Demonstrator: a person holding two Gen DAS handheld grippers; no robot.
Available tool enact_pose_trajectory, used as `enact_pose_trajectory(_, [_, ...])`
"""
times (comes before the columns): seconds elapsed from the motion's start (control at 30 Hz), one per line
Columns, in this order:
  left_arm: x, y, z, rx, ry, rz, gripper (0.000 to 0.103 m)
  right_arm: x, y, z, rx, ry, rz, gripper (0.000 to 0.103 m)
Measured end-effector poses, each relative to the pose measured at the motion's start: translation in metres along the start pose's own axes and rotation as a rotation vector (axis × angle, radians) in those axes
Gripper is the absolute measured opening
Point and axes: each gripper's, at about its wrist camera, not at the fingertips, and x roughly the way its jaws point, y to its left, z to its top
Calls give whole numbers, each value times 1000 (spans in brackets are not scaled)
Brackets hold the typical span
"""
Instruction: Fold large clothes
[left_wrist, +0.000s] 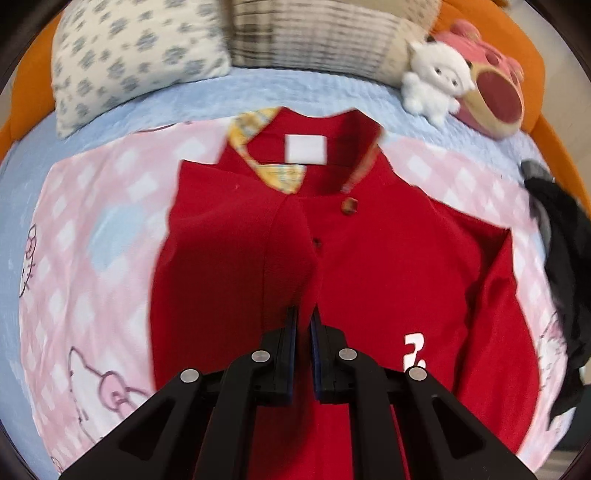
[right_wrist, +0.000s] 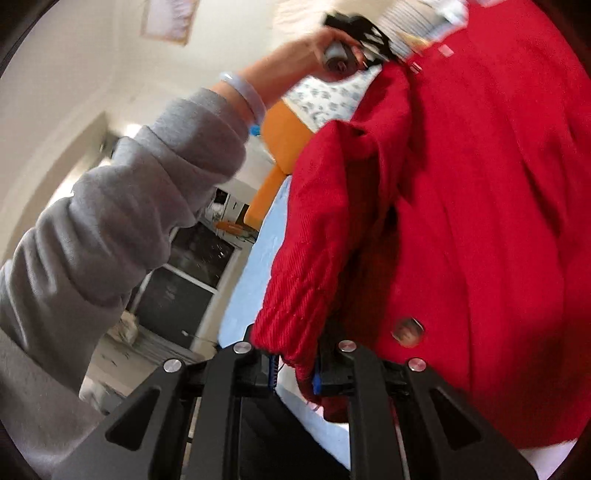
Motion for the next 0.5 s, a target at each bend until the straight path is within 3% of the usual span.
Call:
enact_pose_trajectory(0.13, [15,-17,-4,22,2,-2,12,6,-17,-18,59,36,-28,14])
enact_pose_trajectory(0.23, [12,-22,-7,59,-3,-80,17,-2,-19,-18,55,15,-56,16])
enact_pose_trajectory(0.3, [0,-19,-10,76,-14,-131,35,-3,-8,-14,-23,25,-107,21])
enact_pose_trajectory(0.33, [-9,-16,-12,84,-24,-164,39,-3,-3,-14,-62,34,-134,24])
enact_pose_trajectory(0.4, [-31,-8,-15,95,-46,-206,63,-3,15,-15,-187,75,-201,43])
enact_pose_trajectory(0.5, [-75,15,-23,103,-97,-335,66,-7,34,-10,-289,118,-232,47])
